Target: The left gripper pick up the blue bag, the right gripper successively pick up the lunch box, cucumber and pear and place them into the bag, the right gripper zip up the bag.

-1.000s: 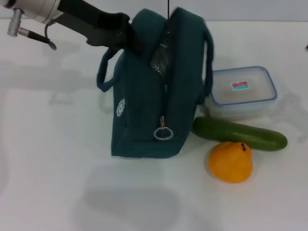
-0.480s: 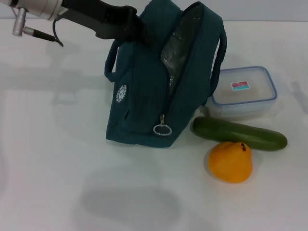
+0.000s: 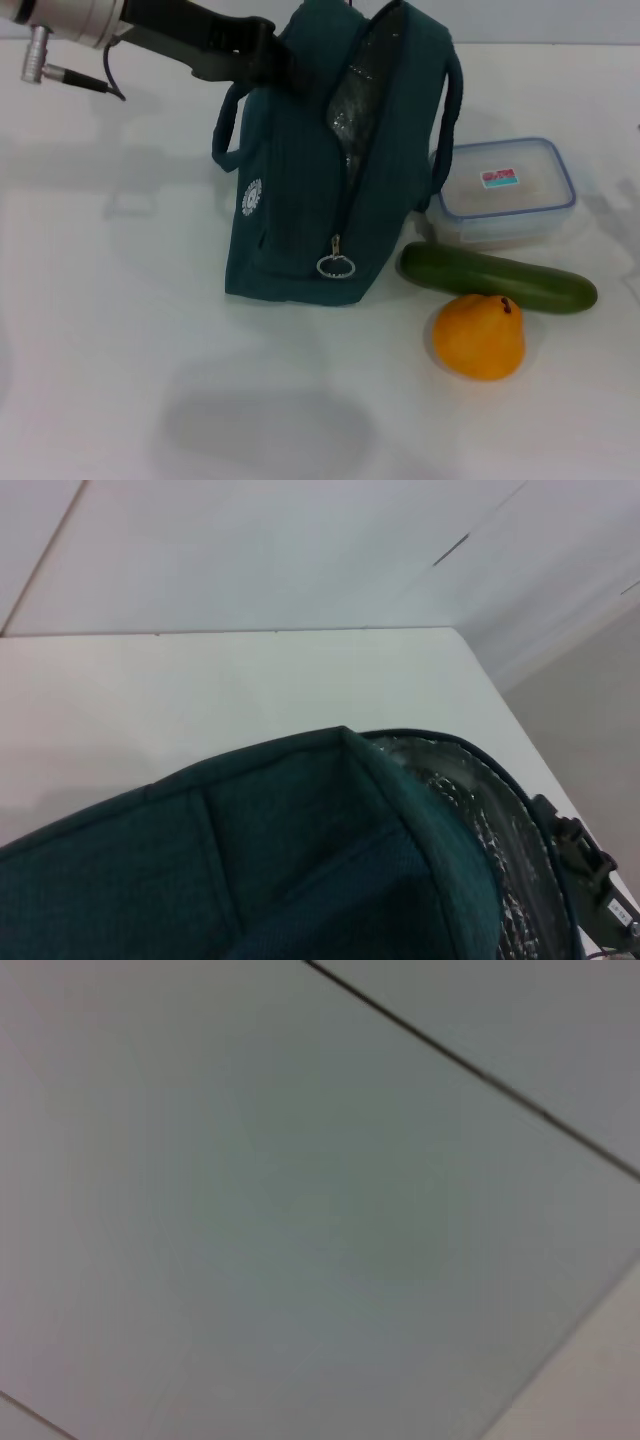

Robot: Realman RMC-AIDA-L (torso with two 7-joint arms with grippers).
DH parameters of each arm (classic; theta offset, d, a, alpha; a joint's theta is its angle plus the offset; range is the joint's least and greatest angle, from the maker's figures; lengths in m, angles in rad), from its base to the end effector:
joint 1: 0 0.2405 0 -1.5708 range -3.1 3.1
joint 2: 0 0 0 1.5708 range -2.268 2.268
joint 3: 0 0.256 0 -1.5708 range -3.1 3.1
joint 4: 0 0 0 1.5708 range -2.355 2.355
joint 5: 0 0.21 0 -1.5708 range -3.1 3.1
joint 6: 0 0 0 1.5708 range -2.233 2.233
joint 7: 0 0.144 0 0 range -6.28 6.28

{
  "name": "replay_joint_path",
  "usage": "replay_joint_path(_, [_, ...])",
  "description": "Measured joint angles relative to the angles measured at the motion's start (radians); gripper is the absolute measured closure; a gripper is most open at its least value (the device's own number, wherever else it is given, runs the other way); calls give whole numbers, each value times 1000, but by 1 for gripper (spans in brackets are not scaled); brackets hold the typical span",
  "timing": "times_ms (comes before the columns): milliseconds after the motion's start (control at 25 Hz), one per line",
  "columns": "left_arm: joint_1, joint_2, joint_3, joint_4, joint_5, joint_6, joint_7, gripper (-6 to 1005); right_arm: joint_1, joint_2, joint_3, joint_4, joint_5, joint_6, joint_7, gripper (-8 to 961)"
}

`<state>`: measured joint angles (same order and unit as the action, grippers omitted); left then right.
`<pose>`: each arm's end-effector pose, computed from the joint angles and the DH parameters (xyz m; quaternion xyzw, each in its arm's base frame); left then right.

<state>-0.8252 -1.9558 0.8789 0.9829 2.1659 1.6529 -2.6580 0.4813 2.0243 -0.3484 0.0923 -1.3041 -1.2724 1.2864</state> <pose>-0.1446 0.4049 0.0642 -0.8523 -0.5085 -0.1099 0.0538 0.3341 0.3202 -0.0131 -0.5601 0.5500 0.5247 0.3294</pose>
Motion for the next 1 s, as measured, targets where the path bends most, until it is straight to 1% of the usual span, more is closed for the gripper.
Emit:
replay_joint_path(120, [6,-2,0,-1,1,-1,7,958,22,0,-2,15,-14,53,52,139])
replay_joint_path(240, [8,-3,0,0,-1,-1,10,958,39,2,-2,36,-29,72,76,148])
replay_joint_path(440, [13,-19,0,-1,-6,-10,40,958,74,3,-11,48,-95,133,157,163])
replay_joint_path(520, [18,-22,0,-2,-8,-12,53,958,85,4,-6,50,-116,153,170,169])
replay_joint_path(1000, [23,-23,-11,-4,-17,-15,86,958,92,4,-5,62,-119,121,165,204])
